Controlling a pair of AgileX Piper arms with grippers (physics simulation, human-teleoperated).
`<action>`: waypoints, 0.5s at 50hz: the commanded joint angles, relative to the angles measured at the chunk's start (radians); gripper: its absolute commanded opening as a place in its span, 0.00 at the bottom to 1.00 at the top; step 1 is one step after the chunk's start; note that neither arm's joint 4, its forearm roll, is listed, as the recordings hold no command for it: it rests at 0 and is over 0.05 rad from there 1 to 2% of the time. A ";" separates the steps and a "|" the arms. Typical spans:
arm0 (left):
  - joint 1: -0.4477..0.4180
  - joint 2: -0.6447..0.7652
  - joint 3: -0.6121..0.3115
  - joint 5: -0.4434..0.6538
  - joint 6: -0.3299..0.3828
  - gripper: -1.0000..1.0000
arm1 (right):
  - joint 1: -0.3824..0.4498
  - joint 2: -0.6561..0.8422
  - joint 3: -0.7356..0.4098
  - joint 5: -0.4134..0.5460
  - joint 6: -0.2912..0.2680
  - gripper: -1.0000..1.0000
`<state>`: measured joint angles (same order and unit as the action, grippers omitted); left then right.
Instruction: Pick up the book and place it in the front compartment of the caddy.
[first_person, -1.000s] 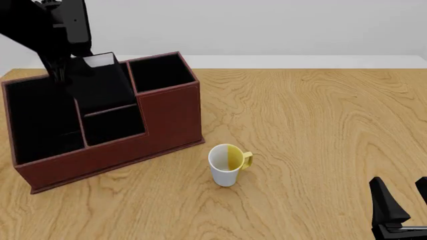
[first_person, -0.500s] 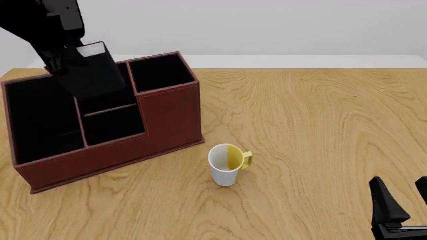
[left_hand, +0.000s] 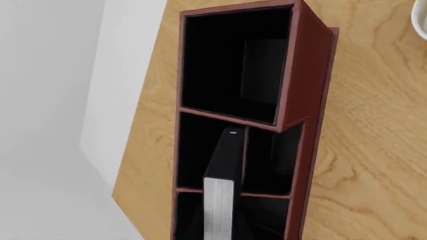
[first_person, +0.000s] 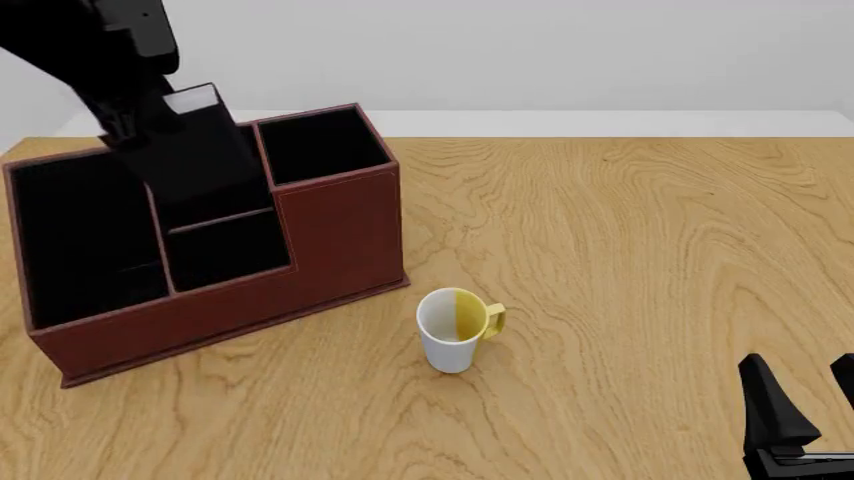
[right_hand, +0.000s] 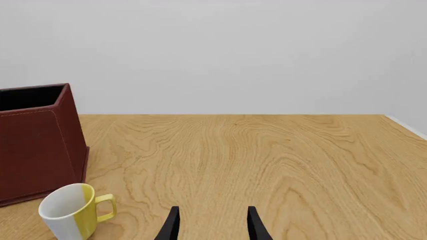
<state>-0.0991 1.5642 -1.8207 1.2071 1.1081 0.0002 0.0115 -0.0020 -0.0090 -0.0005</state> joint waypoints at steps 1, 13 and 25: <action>0.038 0.032 -0.040 0.013 0.123 0.00 | 0.000 0.000 0.000 0.000 0.000 1.00; 0.072 0.042 -0.044 0.013 0.180 0.00 | 0.000 0.000 0.000 0.000 0.000 1.00; 0.063 0.053 -0.043 0.013 0.167 0.00 | 0.000 0.000 0.000 0.000 0.000 1.00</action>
<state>-0.0428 1.5868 -1.8395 1.2071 1.1957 0.0002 0.0115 -0.0020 -0.0090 -0.0005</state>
